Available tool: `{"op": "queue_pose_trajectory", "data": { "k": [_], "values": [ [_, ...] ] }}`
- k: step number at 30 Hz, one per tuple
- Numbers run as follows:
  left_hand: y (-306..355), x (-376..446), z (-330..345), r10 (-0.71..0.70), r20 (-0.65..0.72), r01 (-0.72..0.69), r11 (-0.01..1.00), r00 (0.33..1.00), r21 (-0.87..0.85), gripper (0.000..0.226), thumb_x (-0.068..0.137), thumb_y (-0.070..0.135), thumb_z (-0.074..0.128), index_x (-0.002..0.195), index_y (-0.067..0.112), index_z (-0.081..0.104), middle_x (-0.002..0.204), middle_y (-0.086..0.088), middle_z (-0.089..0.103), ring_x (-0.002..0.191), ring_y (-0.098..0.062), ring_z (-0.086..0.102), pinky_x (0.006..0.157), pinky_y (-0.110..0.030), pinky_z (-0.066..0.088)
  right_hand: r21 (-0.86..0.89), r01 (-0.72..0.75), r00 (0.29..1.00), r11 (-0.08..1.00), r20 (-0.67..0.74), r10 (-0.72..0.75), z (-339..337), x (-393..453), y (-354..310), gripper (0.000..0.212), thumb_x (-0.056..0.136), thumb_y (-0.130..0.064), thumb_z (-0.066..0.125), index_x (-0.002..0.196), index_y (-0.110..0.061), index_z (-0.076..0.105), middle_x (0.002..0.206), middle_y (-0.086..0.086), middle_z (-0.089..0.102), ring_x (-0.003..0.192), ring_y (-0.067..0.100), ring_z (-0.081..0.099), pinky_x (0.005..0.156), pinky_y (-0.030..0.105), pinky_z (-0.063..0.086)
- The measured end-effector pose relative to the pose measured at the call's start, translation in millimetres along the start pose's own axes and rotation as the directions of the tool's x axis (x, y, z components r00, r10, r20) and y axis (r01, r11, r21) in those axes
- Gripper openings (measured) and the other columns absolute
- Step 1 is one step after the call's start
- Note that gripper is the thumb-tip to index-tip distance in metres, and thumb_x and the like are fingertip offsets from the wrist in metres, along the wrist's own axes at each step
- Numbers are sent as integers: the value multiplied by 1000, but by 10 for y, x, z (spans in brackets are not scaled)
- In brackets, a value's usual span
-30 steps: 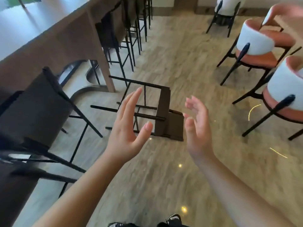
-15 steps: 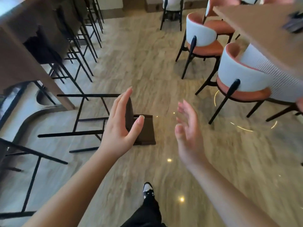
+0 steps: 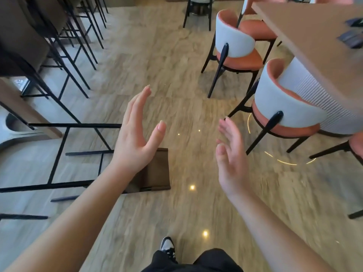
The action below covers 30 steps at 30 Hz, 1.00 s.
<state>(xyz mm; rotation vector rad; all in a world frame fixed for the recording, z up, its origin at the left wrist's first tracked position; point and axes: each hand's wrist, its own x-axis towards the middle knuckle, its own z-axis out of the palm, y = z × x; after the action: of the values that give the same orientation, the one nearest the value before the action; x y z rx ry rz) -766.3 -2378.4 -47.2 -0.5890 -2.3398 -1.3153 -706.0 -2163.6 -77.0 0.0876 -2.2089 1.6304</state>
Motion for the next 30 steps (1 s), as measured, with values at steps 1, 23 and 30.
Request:
{"op": "queue_pose_trajectory", "data": {
  "k": [1, 23, 30],
  "values": [
    [-40, 137, 60, 8, -9, -8, 1000, 1000, 7, 75, 100, 58, 39, 155, 9, 28, 153, -5, 41, 144, -11, 36, 114, -47, 37, -2, 1, 1000, 1000, 2, -1, -22, 128, 62, 69, 90, -70, 36, 147, -31, 30, 148, -12, 42, 138, 11, 42, 107, 30, 42],
    [-527, 1934, 1916, -349, -393, 464, 850, 851, 249, 80, 95, 68, 38, 157, 18, 27, 156, 3, 37, 144, -6, 34, 117, -42, 36, 176, -42, 806, 983, 588, -71, -630, 3377, 1694, 71, 90, -68, 39, 146, -27, 30, 147, -8, 42, 137, 10, 41, 109, 34, 40],
    [-974, 1810, 1733, -375, -558, 582, 773, 740, 252, 76, 95, 69, 39, 156, 24, 29, 155, 6, 38, 143, -4, 35, 114, -45, 40, 239, -73, 660, 968, 739, -133, 103, 3761, 1853, 71, 89, -69, 41, 144, -25, 34, 143, -5, 46, 136, 12, 43, 108, 34, 40]
  ]
}}
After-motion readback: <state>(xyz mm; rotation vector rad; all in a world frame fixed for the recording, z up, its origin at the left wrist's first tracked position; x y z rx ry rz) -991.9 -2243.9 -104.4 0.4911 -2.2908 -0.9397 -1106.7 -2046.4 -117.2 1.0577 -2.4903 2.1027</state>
